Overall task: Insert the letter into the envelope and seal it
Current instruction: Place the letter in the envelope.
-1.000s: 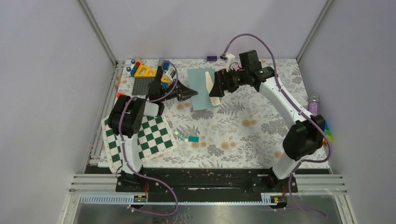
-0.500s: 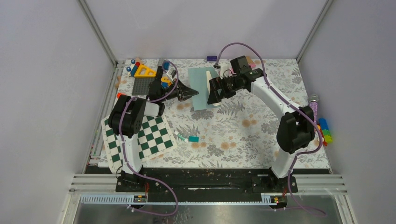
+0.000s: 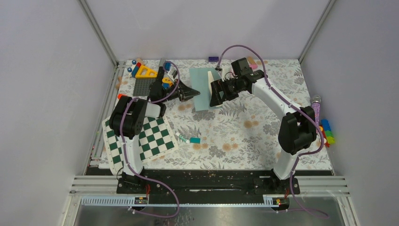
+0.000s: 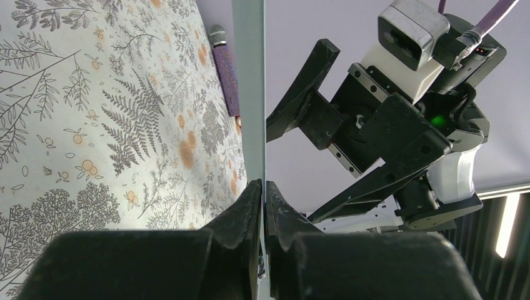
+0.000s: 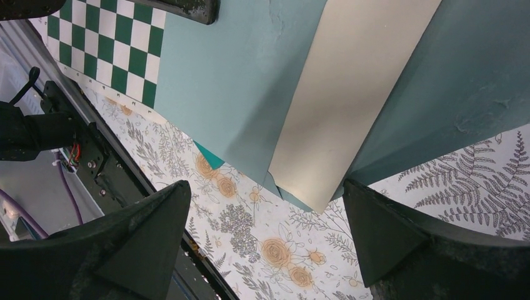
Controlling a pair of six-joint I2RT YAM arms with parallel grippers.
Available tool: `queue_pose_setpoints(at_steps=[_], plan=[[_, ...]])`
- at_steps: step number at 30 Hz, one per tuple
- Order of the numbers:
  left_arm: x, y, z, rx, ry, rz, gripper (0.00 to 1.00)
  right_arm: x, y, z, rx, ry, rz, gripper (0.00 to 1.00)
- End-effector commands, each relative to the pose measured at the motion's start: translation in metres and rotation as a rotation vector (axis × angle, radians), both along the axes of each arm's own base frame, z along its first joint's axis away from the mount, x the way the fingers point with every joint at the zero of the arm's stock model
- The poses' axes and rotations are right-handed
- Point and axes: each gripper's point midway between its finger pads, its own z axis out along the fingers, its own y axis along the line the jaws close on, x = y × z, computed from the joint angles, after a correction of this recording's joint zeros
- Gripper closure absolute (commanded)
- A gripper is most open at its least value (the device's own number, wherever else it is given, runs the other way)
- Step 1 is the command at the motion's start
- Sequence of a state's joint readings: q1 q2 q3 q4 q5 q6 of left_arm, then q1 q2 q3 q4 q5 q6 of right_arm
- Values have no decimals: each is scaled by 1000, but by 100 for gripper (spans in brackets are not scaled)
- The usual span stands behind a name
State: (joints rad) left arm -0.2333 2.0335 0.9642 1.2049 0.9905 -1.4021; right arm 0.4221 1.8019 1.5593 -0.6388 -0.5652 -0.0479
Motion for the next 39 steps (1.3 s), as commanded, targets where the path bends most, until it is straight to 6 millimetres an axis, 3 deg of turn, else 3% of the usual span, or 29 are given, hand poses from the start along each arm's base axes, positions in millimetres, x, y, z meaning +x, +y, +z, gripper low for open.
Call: queue_pose_setpoints(at_steps=[1,10,20,32,39], plan=[[-1,0,21,-31,-100,-6,94,3,0,4,-11,-37,1,0],[-1,1,23,-35,-102,-2,94,-3,15,10,78,28,-1,0],[-2,2,26,-44,-107,-3,94,12,0,-2,4,-16,-42,1],[-2,2,25,-49,-102,-5,94,19,0,-10,2,-14,-39,0],[-1,2,23,-49,-98,-5,94,24,2,-3,27,-27,-38,0]])
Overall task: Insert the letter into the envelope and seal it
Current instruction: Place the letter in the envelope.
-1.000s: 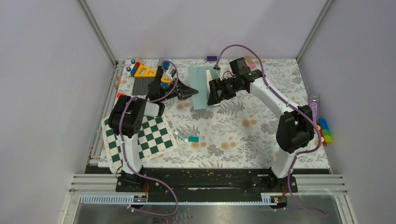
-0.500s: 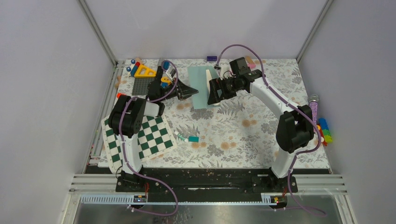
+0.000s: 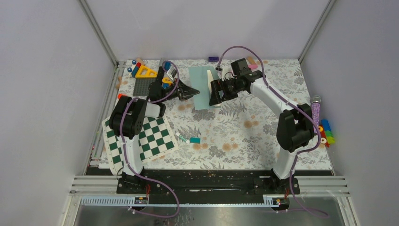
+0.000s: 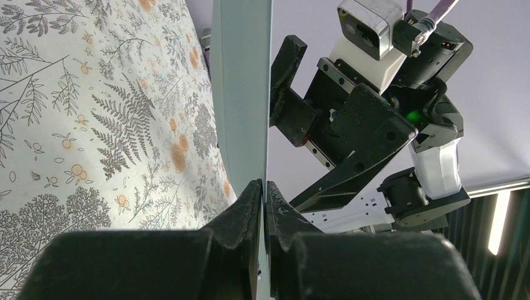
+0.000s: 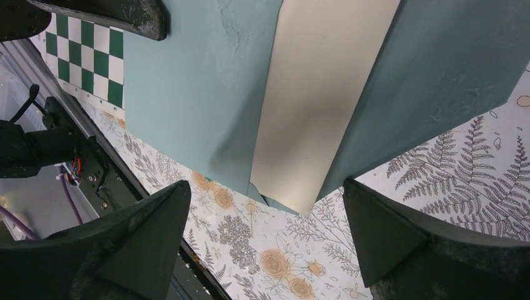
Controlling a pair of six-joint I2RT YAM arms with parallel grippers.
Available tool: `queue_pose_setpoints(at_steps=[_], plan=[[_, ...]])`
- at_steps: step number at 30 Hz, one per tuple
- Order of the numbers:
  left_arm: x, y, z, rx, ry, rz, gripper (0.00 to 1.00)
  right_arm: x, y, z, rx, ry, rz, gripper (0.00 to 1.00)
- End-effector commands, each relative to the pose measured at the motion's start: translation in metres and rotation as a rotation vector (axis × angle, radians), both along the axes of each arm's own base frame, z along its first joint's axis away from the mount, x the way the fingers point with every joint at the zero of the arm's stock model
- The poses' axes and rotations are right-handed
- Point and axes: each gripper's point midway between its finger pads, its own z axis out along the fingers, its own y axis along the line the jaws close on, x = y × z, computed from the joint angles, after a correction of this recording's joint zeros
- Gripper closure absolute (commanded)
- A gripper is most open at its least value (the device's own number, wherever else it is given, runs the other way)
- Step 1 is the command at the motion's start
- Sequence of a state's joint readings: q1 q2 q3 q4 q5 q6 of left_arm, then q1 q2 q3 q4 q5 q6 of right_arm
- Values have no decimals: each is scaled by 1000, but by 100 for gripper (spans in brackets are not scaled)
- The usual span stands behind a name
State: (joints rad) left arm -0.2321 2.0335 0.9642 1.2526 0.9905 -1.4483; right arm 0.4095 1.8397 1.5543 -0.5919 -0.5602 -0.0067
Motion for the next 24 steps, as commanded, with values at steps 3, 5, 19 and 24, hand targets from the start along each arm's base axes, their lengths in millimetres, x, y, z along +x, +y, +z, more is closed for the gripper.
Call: queue_pose_setpoints(at_steps=[3,5,19,24], plan=[[0,1,13,-24,-89,-1,94,11,6,14,45,-44,21,0],[1,1,13,-24,-87,-1,94,8,13,17,85,-24,41,0],[0,2,15,-24,-94,5,94,-2,37,32,230,124,-64,0],[0,2,14,-22,-94,7,94,-2,43,46,274,130,-78,0]])
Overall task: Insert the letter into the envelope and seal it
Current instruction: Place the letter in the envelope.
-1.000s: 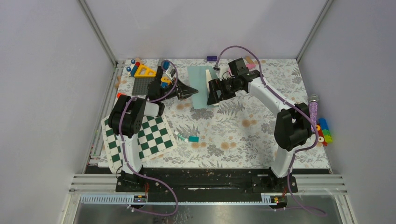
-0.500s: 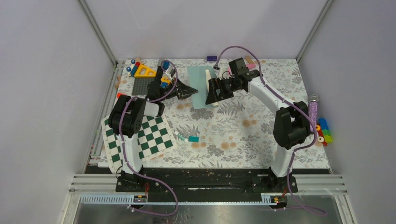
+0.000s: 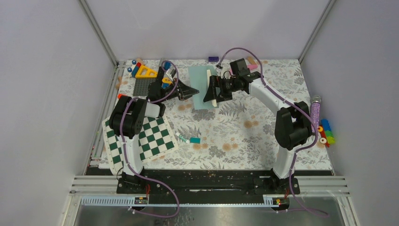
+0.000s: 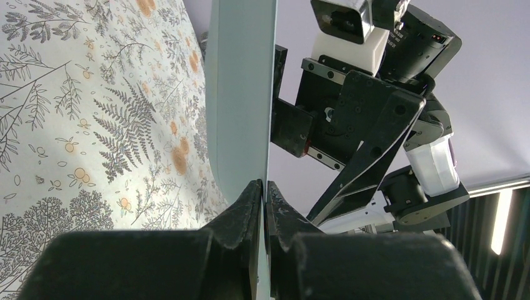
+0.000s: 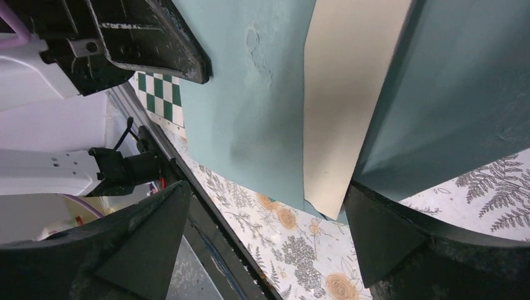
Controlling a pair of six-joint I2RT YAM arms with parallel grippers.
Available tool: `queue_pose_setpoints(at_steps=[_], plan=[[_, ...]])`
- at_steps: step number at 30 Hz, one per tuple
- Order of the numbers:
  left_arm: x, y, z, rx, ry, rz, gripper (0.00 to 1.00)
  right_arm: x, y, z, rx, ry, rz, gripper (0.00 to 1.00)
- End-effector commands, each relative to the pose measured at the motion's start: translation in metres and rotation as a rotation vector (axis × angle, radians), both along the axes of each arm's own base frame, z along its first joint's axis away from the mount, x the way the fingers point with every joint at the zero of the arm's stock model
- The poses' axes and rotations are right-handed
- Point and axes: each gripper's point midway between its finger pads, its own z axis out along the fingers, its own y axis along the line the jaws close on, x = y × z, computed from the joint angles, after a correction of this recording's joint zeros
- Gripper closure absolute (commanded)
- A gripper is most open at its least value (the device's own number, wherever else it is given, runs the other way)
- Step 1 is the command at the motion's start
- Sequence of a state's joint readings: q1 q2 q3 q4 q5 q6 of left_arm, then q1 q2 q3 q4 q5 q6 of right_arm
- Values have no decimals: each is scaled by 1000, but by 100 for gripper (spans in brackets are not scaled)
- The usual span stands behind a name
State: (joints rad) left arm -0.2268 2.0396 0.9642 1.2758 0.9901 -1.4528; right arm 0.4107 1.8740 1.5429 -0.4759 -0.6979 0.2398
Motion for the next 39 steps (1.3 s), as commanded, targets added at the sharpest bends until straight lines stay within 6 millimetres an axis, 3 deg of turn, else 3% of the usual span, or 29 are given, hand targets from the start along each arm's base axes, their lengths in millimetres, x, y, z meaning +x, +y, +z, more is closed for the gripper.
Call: queue_pose_setpoints(at_steps=[1,8,15,19,26,32,39], plan=[[-2,0,13,-16,-81,0,94,1,11,35,82,-45,-13,1],[-2,0,12,-14,-80,-1,94,16,-4,29,-16,-129,-42,0],[-2,-1,10,-11,-76,-2,94,44,-4,52,-53,-222,-56,0],[-3,-3,8,-8,-73,-7,94,54,0,54,-65,-219,-61,0],[-3,-5,6,-7,-67,-11,94,56,5,49,-121,-241,-55,0],[-4,-4,8,-8,-72,-11,94,65,-7,44,-209,-280,-121,0],[-4,-5,7,-8,-70,-10,94,57,1,43,-175,-241,-106,0]])
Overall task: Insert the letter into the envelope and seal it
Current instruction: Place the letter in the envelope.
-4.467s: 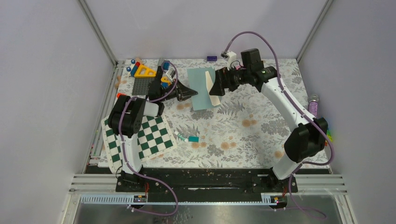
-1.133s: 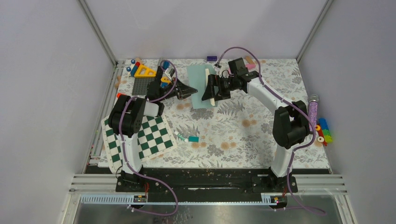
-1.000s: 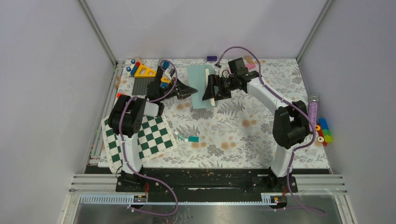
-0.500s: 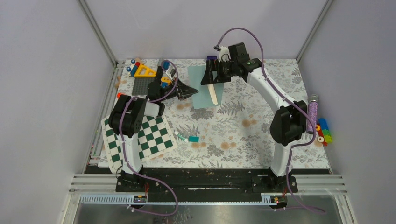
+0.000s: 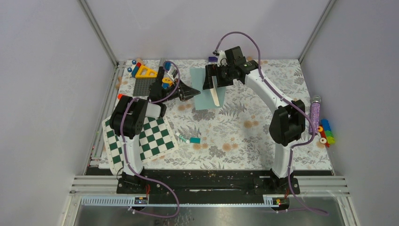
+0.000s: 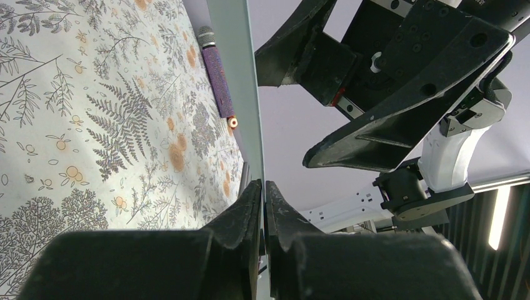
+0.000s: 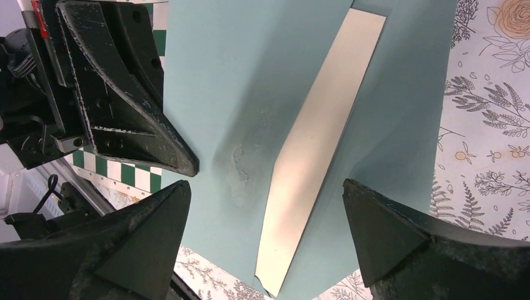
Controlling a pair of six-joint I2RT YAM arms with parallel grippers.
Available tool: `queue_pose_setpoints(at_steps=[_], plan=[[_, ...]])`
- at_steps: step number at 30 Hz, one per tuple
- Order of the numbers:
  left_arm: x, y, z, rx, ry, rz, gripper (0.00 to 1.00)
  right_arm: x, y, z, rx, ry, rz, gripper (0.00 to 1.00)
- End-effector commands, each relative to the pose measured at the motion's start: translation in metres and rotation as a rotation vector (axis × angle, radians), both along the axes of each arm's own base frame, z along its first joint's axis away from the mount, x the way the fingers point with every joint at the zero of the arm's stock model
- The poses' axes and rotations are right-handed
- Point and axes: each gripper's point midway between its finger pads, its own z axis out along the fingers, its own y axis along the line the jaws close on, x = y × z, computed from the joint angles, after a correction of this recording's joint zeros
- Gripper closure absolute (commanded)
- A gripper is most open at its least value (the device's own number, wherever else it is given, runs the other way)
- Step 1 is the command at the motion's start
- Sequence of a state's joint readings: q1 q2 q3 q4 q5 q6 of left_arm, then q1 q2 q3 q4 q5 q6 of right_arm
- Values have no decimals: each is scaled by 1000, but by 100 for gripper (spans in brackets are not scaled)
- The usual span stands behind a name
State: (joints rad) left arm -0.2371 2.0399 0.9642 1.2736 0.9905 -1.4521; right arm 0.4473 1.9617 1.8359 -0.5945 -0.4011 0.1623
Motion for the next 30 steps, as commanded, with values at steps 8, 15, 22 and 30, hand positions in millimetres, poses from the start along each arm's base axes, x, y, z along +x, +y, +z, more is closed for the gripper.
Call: queue_pose_setpoints(at_steps=[8,15,22,30], plan=[[-2,-1,9,-10,-76,0,94,-21,26,19,47,13,56,0],[-3,2,14,-10,-89,6,94,-21,-4,18,-51,-45,23,0],[0,5,11,1,-85,28,94,-58,-18,6,-66,7,78,0],[3,8,8,19,-82,52,95,-87,-7,-7,-9,87,141,0]])
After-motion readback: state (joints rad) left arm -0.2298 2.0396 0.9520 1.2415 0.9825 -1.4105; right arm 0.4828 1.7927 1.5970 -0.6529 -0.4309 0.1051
